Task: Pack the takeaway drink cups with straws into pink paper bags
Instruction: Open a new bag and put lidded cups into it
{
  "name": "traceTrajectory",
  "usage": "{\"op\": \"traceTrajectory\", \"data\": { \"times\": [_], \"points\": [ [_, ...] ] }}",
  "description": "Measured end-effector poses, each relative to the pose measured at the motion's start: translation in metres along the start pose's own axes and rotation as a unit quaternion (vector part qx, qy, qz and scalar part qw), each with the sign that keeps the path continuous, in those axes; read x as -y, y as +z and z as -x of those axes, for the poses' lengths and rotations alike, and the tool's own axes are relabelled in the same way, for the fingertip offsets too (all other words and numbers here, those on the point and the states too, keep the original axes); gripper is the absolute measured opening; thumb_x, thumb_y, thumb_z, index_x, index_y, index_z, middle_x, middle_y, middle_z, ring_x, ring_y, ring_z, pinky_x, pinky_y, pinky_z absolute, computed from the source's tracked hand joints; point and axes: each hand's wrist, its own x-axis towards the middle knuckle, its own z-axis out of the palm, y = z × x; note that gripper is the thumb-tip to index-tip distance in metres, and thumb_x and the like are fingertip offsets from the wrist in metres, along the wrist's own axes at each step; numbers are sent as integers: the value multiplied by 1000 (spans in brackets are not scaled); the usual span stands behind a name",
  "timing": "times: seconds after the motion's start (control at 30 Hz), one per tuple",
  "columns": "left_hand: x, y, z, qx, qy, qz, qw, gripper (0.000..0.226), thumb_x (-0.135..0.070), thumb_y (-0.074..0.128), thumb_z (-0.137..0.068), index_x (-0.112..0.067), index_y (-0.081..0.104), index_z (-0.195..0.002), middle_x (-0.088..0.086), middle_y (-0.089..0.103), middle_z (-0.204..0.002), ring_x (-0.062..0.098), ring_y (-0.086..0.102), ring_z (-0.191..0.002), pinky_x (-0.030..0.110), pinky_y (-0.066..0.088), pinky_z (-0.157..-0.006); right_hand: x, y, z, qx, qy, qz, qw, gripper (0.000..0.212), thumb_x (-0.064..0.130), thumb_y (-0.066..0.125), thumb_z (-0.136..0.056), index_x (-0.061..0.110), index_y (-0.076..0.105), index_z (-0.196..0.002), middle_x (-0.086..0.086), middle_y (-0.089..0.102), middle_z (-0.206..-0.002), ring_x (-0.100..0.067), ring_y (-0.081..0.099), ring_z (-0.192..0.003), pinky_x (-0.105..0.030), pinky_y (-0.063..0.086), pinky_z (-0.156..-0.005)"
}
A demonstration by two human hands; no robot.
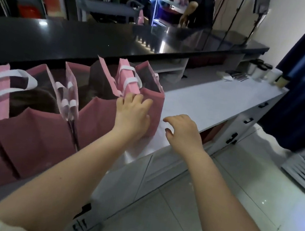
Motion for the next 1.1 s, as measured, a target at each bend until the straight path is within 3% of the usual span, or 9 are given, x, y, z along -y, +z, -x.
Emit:
{"op": "traceTrajectory", "data": {
  "times": [0.17,0.53,0.77,0.83,0.9,1.0,1.1],
  "points": [
    [23,5,-65,-33,-47,41,997,41,-22,60,-84,-28,59,-125,-2,58,-129,31,41,-120,43,25,-95,3,-15,-75,-75,-1,-87,993,31,13,62,-88,14,67,-119,0,68,-113,-25,51,-113,-34,41,-94],
    [25,31,-139,-8,-98,39,994,27,-43,51,-92,-34,68,-110,-6,63,-111,26,47,-111,45,29,-93,-36,10,-198,-44,-44,-144,988,25,19,57,-93,19,68,-116,5,66,-116,-19,50,-115,-32,41,-97],
    [20,45,-162,-20,-228,14,973,26,-35,55,-89,-35,68,-112,-8,64,-115,23,50,-110,41,29,-90,-57,45,-281,41,-155,-208,965,29,15,48,-94,23,69,-113,4,66,-114,-19,55,-109,-40,50,-91],
    [13,44,-163,-47,-270,26,962,26,-30,55,-88,-35,69,-109,-9,65,-111,23,50,-108,38,25,-85,-62,52,-296,75,-180,-240,951,33,14,45,-95,33,68,-110,7,64,-113,-17,53,-112,-37,50,-92],
    [1,42,-162,-89,-299,27,950,23,-25,58,-87,-33,71,-104,-8,67,-105,24,53,-104,36,26,-82,-70,57,-311,105,-175,-283,937,41,11,41,-96,42,64,-108,9,59,-118,-15,52,-115,-34,50,-92],
    [-19,40,-154,-168,-329,22,929,17,-22,67,-83,-28,73,-98,-5,69,-91,24,59,-92,39,41,-80,-87,66,-337,145,-141,-325,924,54,1,35,-92,32,52,-133,5,49,-139,-20,45,-126,-33,45,-96],
    [-41,46,-133,-243,-347,36,905,19,-23,69,-83,-22,72,-101,-6,68,-88,20,59,-87,44,48,-83,-98,79,-354,238,-93,-377,891,67,-5,35,-89,34,38,-143,1,45,-145,-21,48,-125,-28,43,-91]
  ]
}}
